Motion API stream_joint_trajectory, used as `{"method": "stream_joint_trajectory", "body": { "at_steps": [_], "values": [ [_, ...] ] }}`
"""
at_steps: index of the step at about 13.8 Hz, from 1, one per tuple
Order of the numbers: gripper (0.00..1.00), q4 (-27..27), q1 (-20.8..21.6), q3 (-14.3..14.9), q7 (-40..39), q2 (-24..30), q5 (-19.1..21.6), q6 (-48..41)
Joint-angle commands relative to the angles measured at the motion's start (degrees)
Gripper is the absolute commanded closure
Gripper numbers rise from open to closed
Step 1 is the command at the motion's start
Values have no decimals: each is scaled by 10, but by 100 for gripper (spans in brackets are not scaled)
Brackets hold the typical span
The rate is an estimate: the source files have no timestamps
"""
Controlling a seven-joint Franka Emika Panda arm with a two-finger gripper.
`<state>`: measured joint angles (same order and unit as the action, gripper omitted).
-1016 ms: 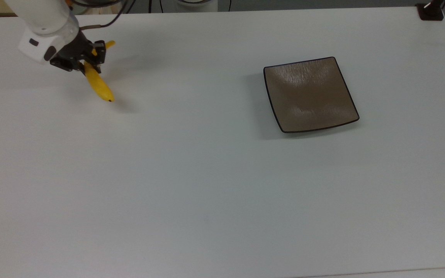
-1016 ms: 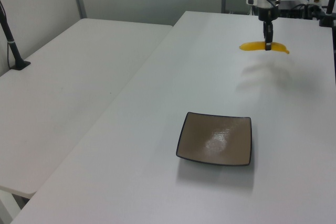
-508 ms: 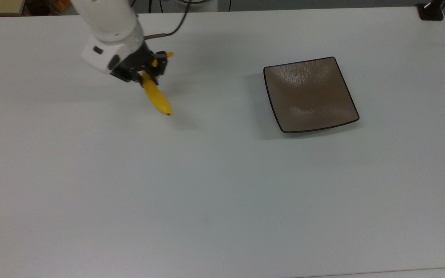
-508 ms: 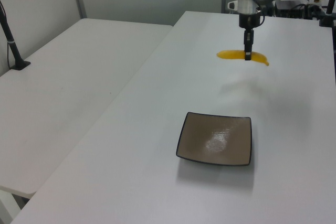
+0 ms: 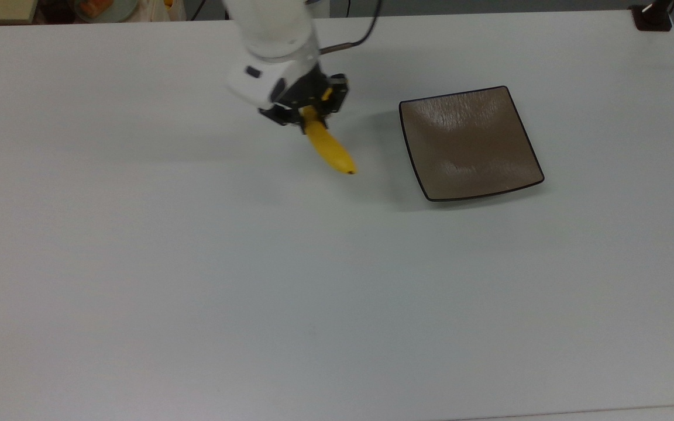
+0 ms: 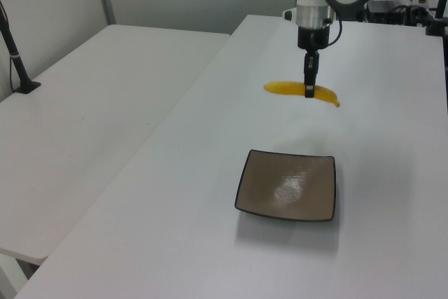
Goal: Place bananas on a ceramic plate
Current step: 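Lower the banana onto the plate and open the gripper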
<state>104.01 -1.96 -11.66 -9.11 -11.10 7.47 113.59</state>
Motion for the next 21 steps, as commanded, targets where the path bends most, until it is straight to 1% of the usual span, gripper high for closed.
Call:
{"method": "stream_joint_trajectory", "body": {
  "at_steps": [1, 4, 6, 8, 9, 10, 11, 12, 14, 18, 19, 21],
  "values": [
    [91, 5, 43, -21, 70, 4, 10, 28],
    [91, -11, 82, -41, 129, -7, 10, 53],
    [91, -11, 98, -54, 167, -17, 9, 85],
    [91, -12, 112, -60, 199, -35, 9, 115],
    [89, -14, 128, -62, 219, -51, 7, 140],
    [78, -21, 140, -62, 235, -60, 7, 157],
    [48, -22, 147, -62, 255, -69, 2, 166],
    [0, -23, 148, -62, 269, -74, -2, 167],
    [0, -24, 148, -62, 273, -74, -3, 166],
    [0, -42, 145, -62, 269, -67, -8, 146],
    [0, -43, 144, -62, 266, -66, -17, 136],
    [0, -43, 142, -62, 256, -59, -54, 111]
  ]
}}
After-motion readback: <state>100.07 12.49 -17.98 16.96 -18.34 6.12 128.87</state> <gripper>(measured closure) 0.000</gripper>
